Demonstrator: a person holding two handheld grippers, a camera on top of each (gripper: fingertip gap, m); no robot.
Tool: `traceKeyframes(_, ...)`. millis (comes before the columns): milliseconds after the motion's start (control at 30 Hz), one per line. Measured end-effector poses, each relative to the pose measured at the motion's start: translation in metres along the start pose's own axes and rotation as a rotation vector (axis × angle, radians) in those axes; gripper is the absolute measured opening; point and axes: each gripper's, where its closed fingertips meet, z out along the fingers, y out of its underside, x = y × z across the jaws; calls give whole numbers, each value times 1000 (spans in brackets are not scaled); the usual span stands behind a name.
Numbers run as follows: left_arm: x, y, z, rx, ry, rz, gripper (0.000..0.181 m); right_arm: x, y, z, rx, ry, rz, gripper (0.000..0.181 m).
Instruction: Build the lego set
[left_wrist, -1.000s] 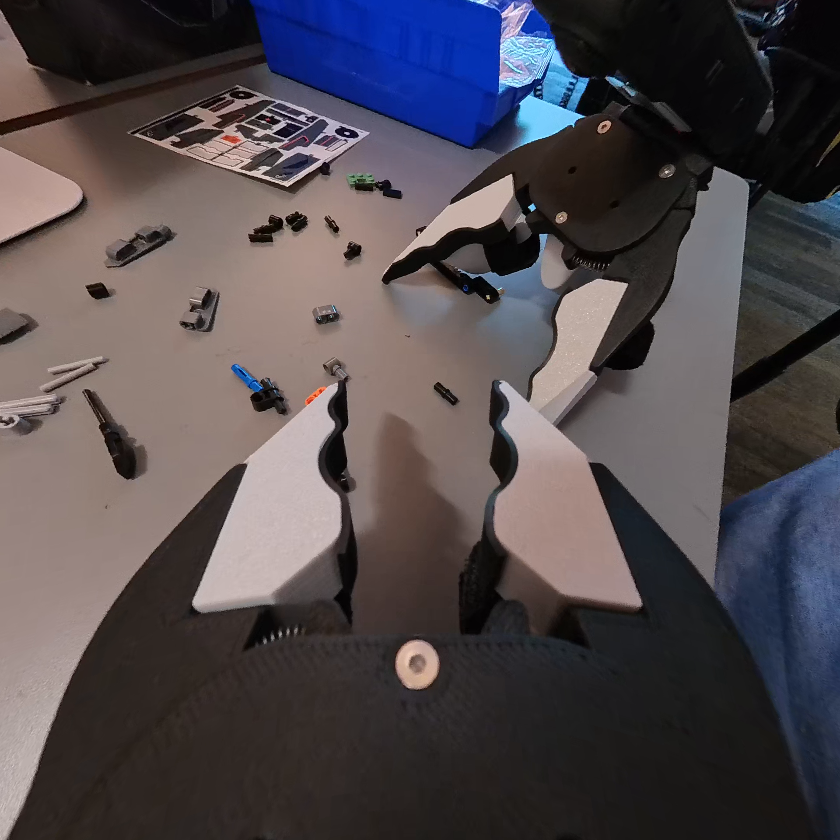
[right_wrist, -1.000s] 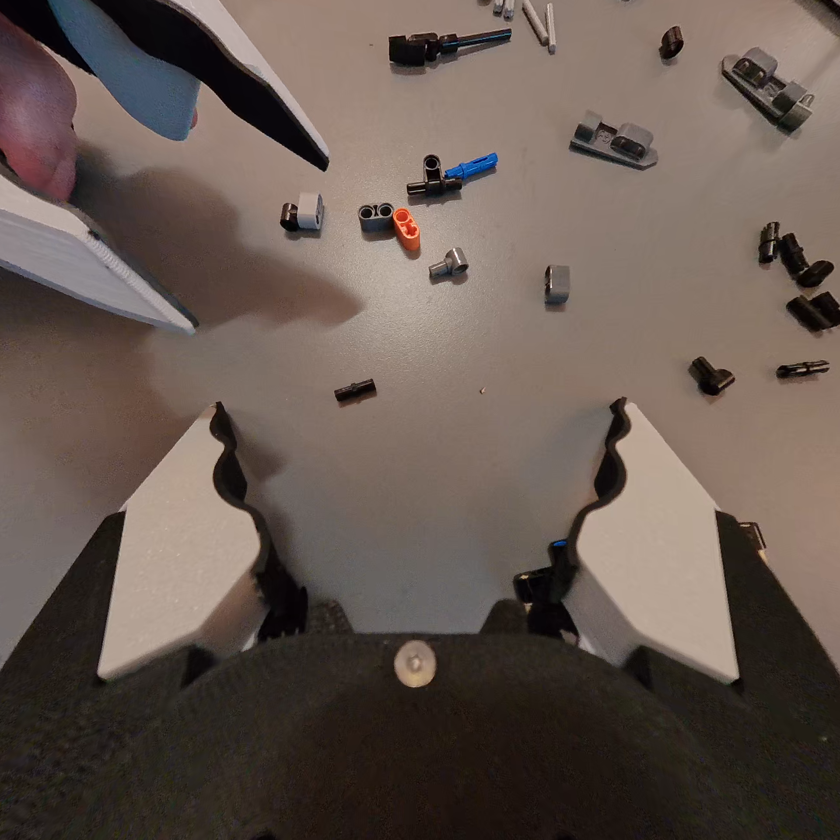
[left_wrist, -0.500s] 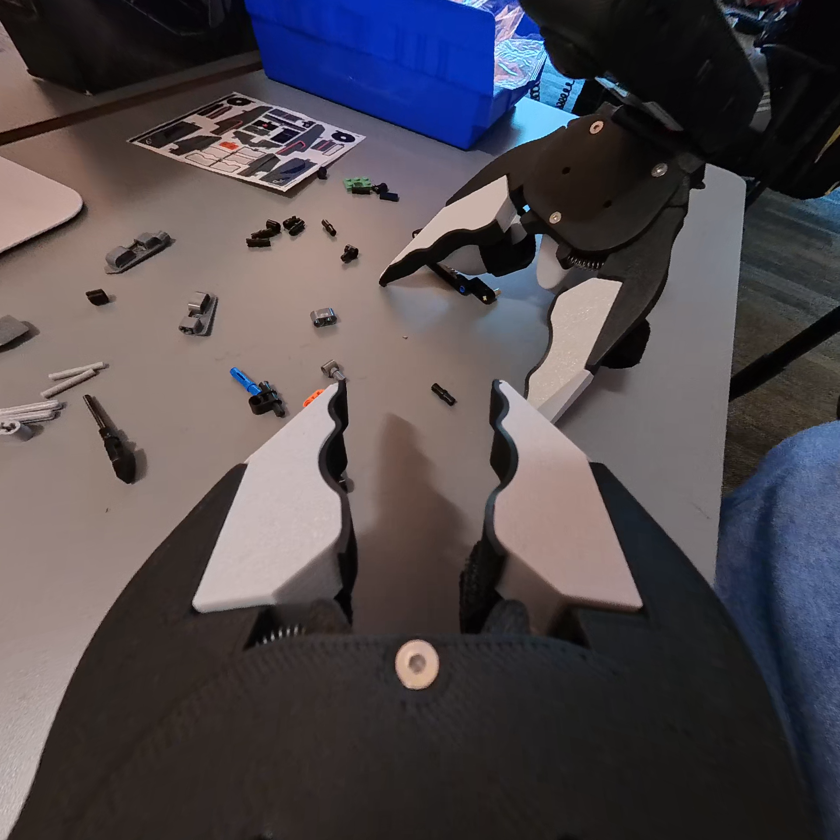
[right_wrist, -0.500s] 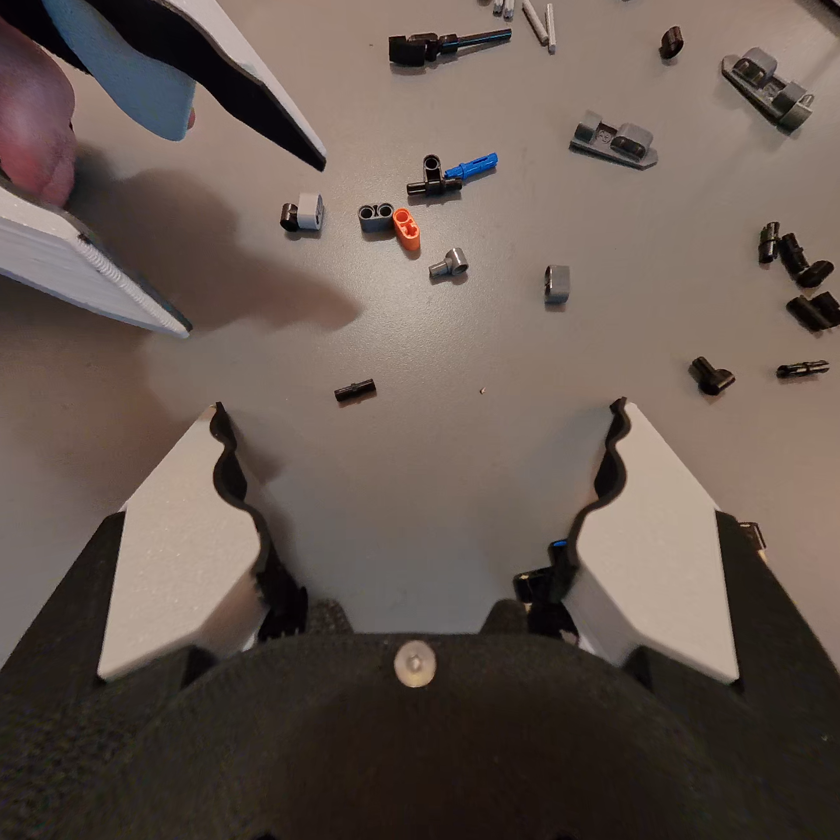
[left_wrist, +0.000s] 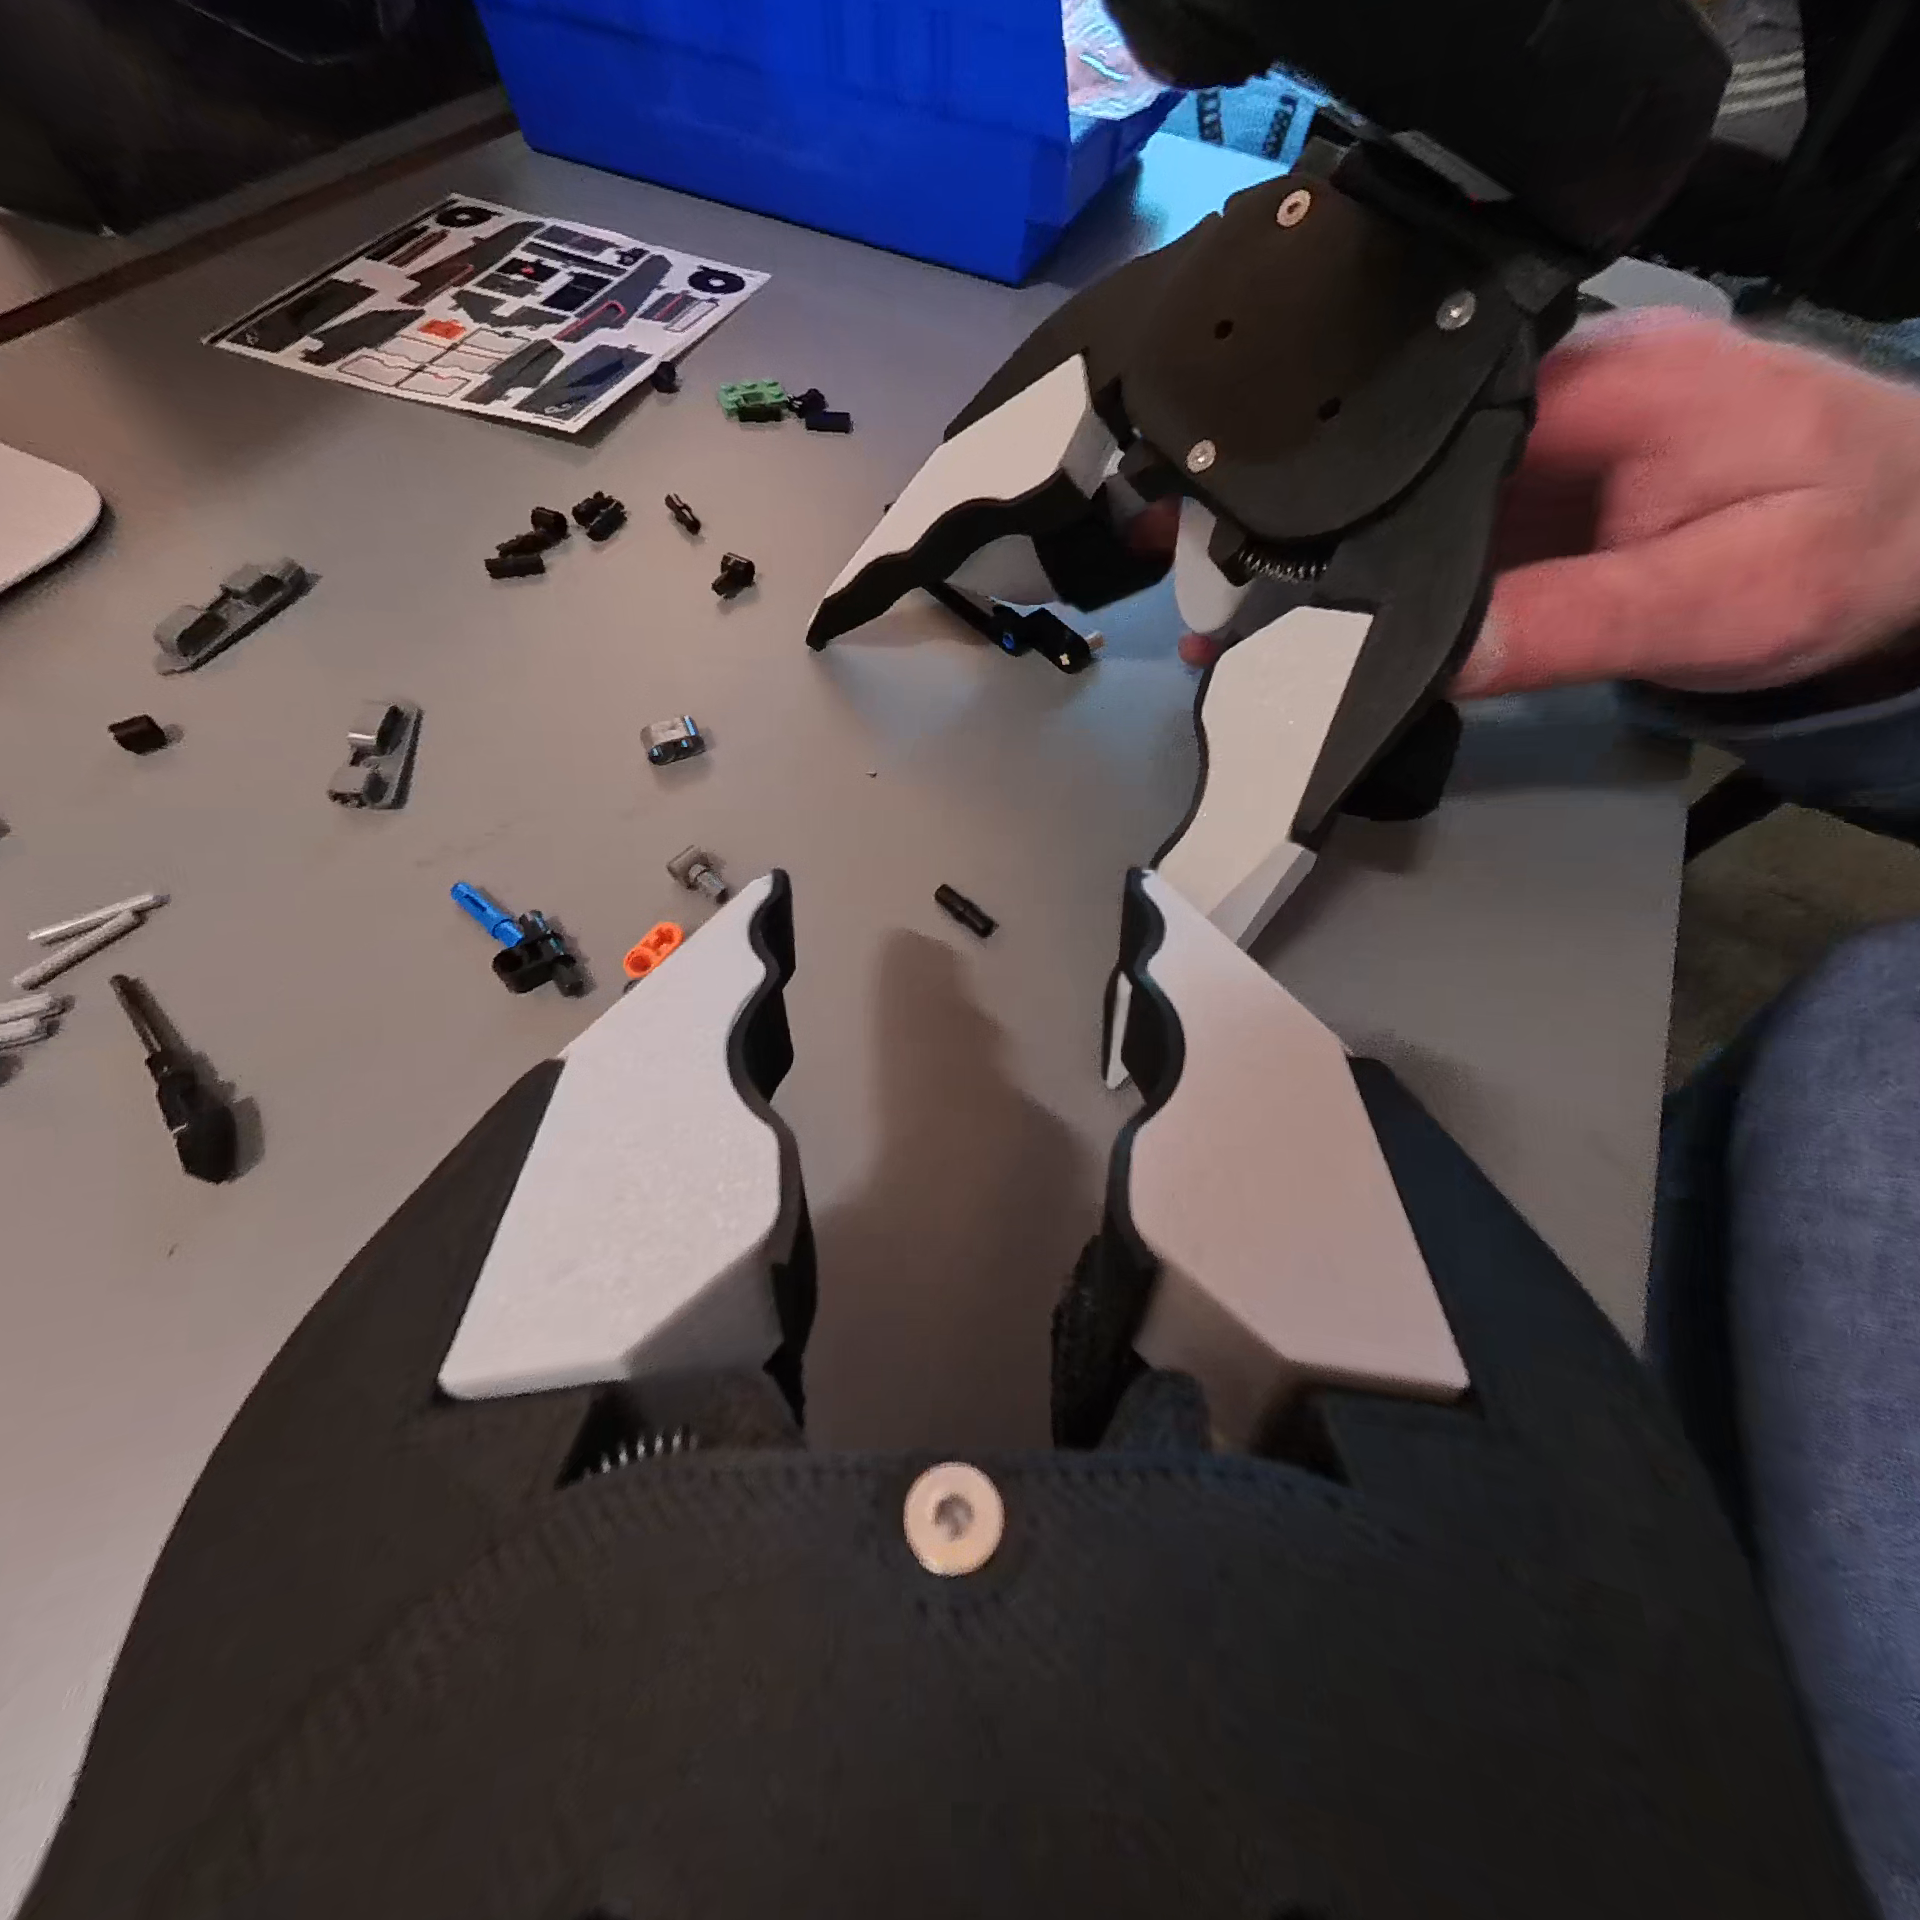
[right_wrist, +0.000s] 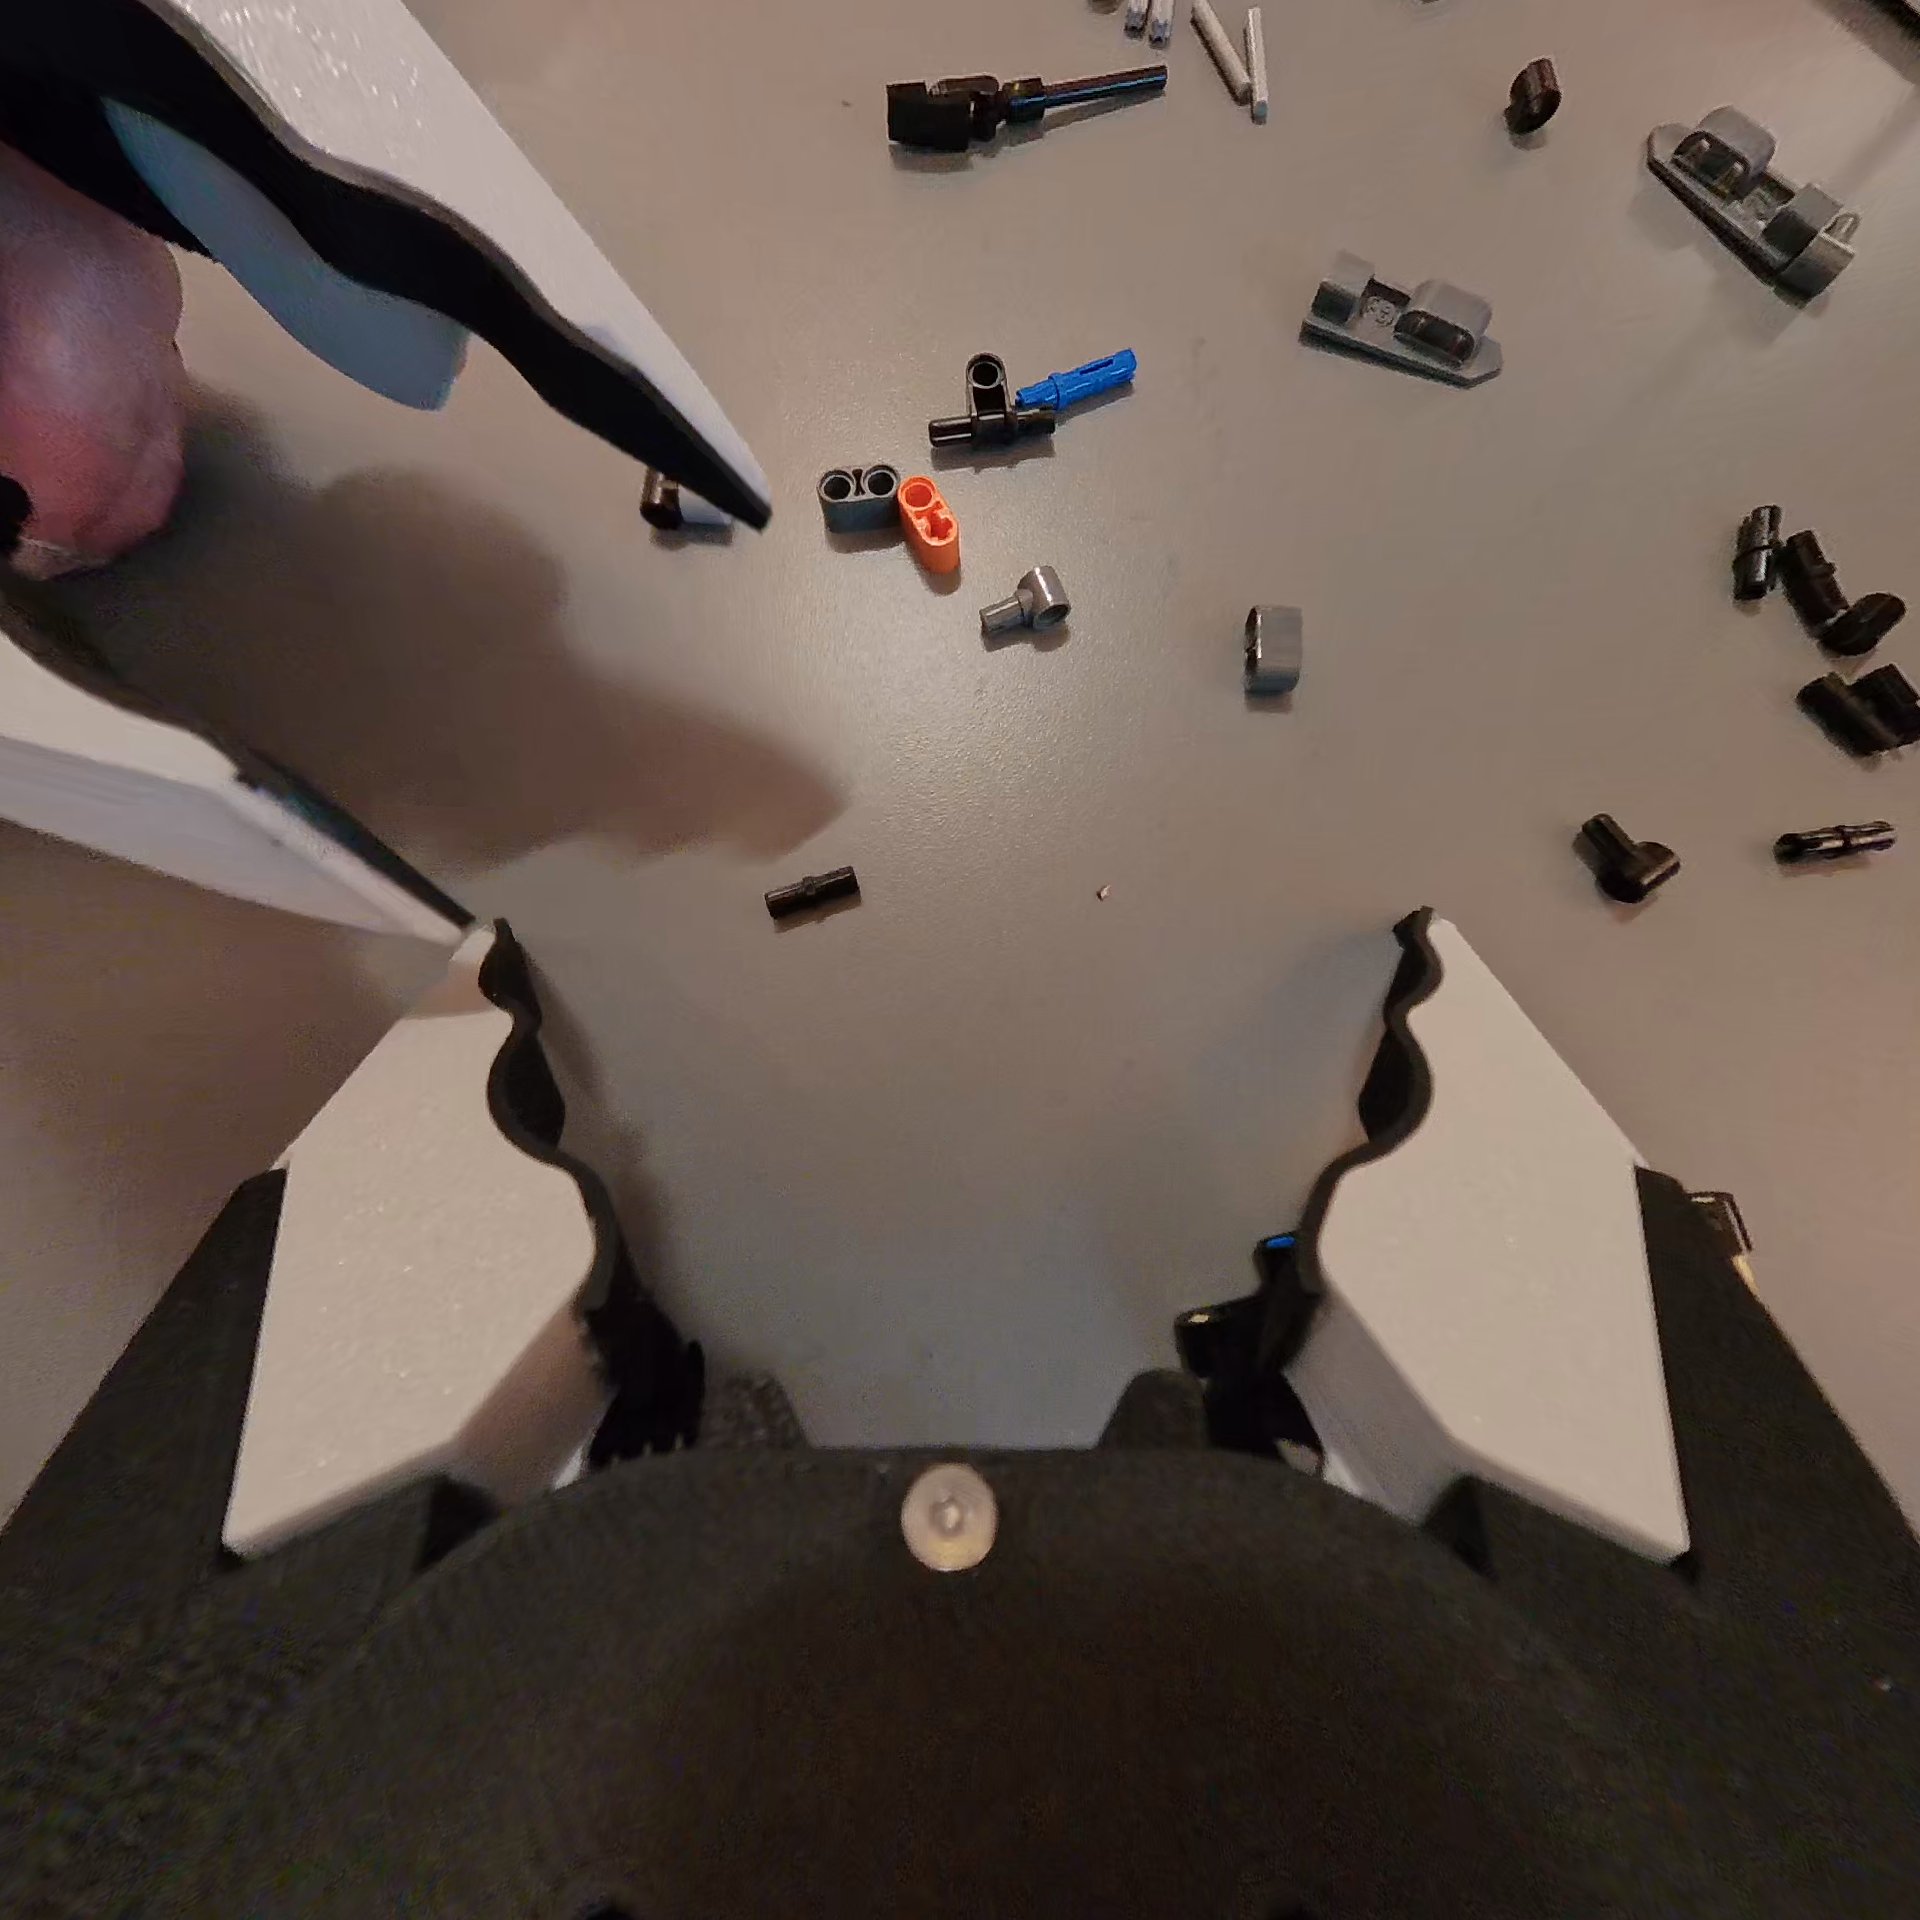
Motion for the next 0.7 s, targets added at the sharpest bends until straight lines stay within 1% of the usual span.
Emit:
traceKeyframes(200,8,-2,8,-9,29,5,61,-1,-1,1,-1,-12,-10,154)
traceKeyframes(367,5,-6,6,20,28,-18,61,1,-2,1,-13,6,9,152)
traceKeyframes(433,1,-8,4,34,14,-32,61,-1,-1,-1,-21,-6,1,149)
traceKeyframes(467,0,-8,3,39,11,-40,62,1,-2,-2,-14,-14,13,143)
traceKeyframes(500,-3,-9,2,44,3,-46,63,0,-3,-5,1,-46,24,142)
traceKeyframes(533,-4,-9,1,49,0,-52,63,-2,-3,-9,15,-86,32,144)
traceKeyframes(567,-6,-10,-1,52,0,-60,63,-3,-3,-14,36,-118,40,138)
traceKeyframes(600,-8,-12,-3,58,-3,-68,63,-3,-4,-19,63,-151,44,122)
traceKeyframes(633,-10,-14,-5,65,-8,-72,63,-5,-5,-25,97,-183,51,111)
traceKeyframes(667,-11,-16,-8,70,-12,-74,63,-6,-6,-31,133,-208,57,101)
traceKeyframes(700,-13,-19,-10,76,-16,-74,63,-6,-6,-36,160,-223,60,95)
